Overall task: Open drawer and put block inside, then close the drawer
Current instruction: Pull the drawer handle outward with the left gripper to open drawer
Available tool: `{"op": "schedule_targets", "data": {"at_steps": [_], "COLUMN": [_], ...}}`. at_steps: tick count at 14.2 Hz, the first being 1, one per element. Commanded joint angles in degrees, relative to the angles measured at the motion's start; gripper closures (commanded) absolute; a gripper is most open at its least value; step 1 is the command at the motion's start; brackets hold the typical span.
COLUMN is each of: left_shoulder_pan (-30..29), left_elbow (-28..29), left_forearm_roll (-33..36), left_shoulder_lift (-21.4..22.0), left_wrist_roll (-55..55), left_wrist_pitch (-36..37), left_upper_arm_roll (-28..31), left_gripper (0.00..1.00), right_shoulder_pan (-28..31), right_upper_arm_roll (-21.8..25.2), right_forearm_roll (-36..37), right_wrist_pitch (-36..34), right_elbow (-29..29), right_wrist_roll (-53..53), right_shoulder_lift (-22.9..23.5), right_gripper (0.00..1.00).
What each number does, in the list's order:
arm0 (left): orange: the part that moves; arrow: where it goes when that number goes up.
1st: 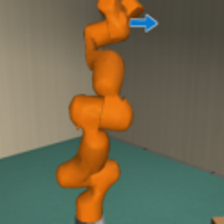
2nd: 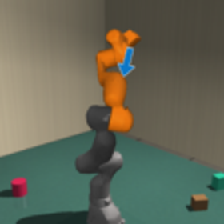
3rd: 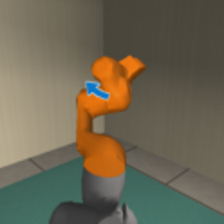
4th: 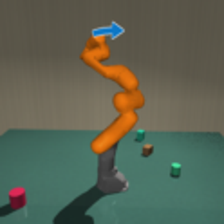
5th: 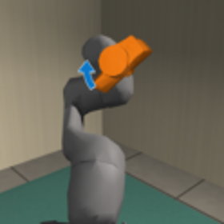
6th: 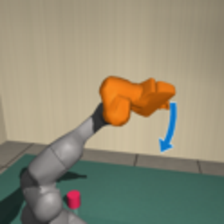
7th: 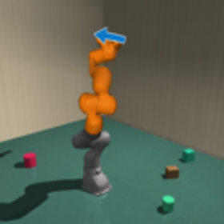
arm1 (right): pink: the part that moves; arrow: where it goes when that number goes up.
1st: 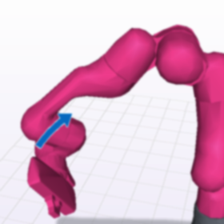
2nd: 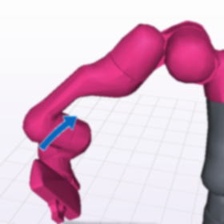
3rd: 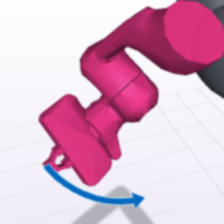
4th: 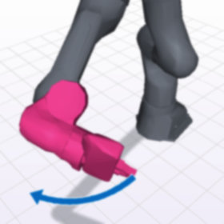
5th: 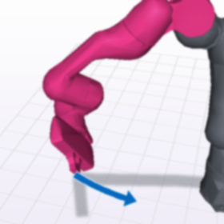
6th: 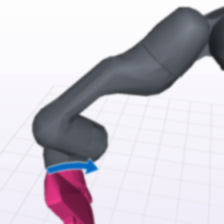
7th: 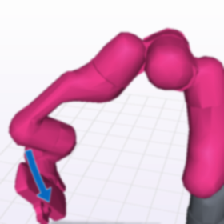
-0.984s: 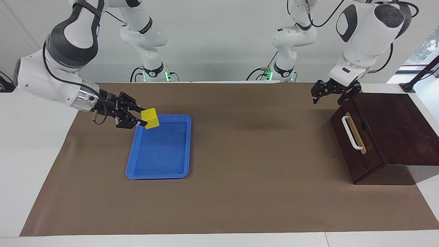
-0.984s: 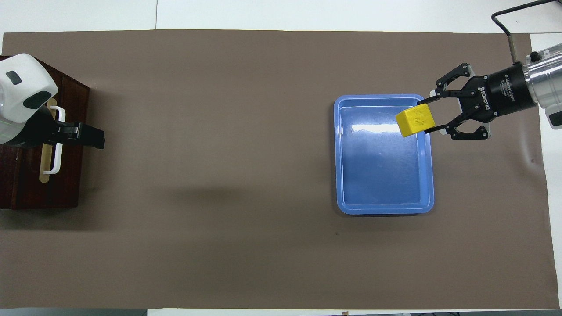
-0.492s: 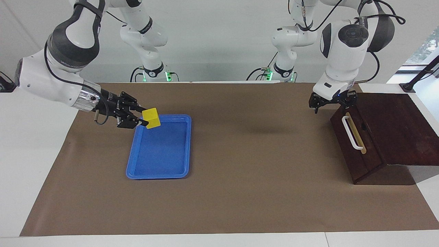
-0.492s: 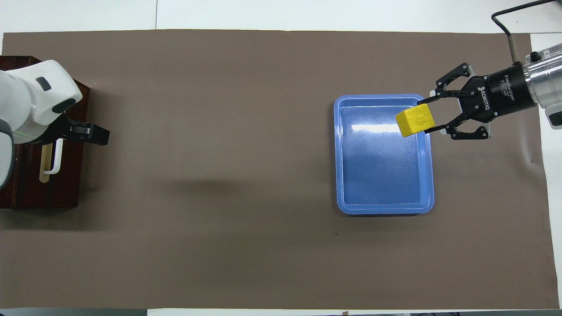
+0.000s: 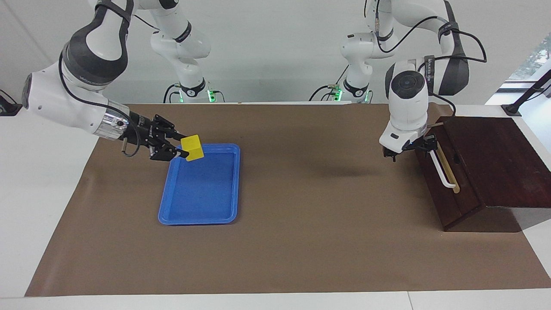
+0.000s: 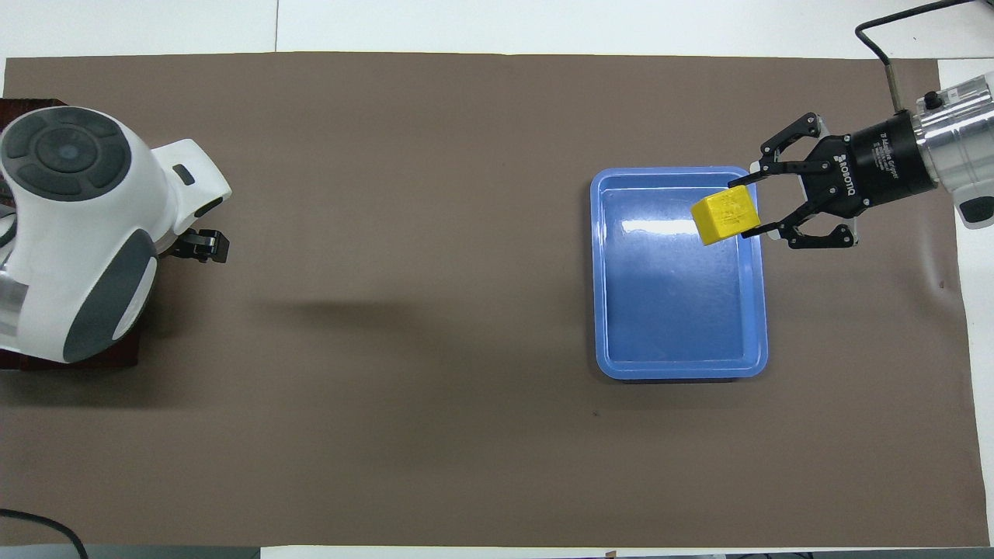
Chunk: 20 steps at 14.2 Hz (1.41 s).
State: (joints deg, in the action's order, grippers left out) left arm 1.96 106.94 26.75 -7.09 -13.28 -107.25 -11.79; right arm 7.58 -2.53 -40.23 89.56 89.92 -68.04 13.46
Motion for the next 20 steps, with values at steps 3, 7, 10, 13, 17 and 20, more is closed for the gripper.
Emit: {"op": "schedule_targets", "data": {"at_steps": [3, 7, 10, 13, 17, 20], "left_shoulder_pan": [-3.89, -6.26, -8.02, -8.11, -9.08, -8.03], "left_elbow": [3.80, 6.97, 7.85, 8.37, 9.69, 9.78], "left_forearm_roll": [1.38, 2.78, 3.92, 5.42, 5.51, 5.51], "left_shoulder_lift": [0.50, 0.15, -0.64, -2.05, -2.40, -2.49], "left_wrist_roll": [-1.66, -1.57, -1.13, -1.57, -1.40, -1.31], "left_wrist_pitch": [-4.97, -10.95, -13.51, -14.65, -17.63, -17.73], "left_upper_arm_roll": [0.27, 0.36, 0.36, 0.36, 0.27, 0.01], "left_gripper": [0.00, 0.00, 0.00, 0.00, 0.00, 0.00], "right_shoulder_pan": [-0.02, 0.50, 0.42, 0.24, 0.33, 0.33], "right_upper_arm_roll": [0.07, -0.02, -0.02, -0.02, -0.02, -0.02], "right_forearm_roll": [-0.20, 0.68, 0.68, 0.68, 0.68, 0.68], "right_wrist_pitch": [0.71, 0.53, 0.62, 0.71, 0.71, 0.79], "right_elbow": [0.43, 0.43, 0.43, 0.43, 0.43, 0.43], "right_wrist_roll": [-1.22, -0.87, -0.87, -0.87, -0.78, -0.78], "right_shoulder_lift": [-0.72, -0.72, -0.72, -0.72, -0.72, -0.72], "right_gripper": [1.00, 1.00, 1.00, 1.00, 1.00, 1.00]}}
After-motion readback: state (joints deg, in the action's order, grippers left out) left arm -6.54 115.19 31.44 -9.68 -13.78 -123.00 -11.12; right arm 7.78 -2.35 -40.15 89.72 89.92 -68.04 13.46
